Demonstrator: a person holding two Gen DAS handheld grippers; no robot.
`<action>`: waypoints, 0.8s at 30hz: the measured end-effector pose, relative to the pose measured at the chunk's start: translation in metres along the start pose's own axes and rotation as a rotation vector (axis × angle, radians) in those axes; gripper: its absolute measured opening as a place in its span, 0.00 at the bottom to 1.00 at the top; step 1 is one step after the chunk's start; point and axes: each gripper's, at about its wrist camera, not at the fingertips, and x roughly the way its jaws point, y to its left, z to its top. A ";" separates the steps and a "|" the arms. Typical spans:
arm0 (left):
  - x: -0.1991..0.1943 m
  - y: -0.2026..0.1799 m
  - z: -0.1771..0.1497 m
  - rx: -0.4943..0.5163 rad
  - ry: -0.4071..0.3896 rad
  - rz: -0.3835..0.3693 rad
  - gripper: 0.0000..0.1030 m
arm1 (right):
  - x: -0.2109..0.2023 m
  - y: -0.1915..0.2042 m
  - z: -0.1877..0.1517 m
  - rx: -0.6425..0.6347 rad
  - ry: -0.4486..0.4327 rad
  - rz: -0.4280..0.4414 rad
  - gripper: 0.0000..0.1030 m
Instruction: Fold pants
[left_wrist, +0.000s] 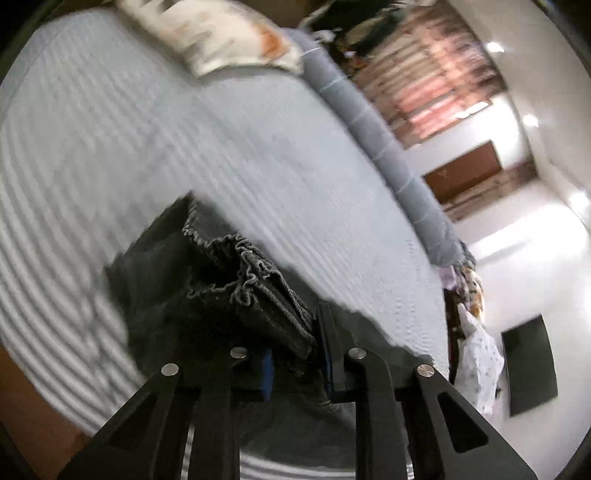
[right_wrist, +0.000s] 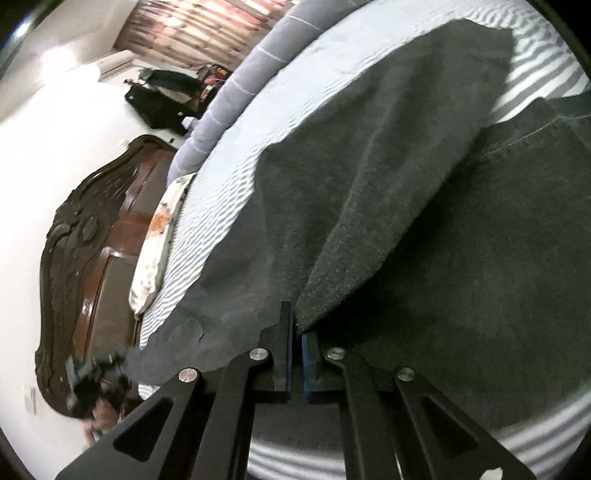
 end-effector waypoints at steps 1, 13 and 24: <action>-0.003 -0.009 0.008 0.033 -0.006 -0.008 0.19 | -0.004 0.008 -0.005 -0.021 0.004 -0.001 0.05; 0.007 0.035 0.009 0.207 0.135 0.113 0.19 | 0.015 -0.008 -0.071 -0.016 0.135 -0.049 0.05; 0.016 0.088 -0.018 0.132 0.127 0.159 0.18 | 0.023 -0.002 -0.079 -0.055 0.142 -0.094 0.04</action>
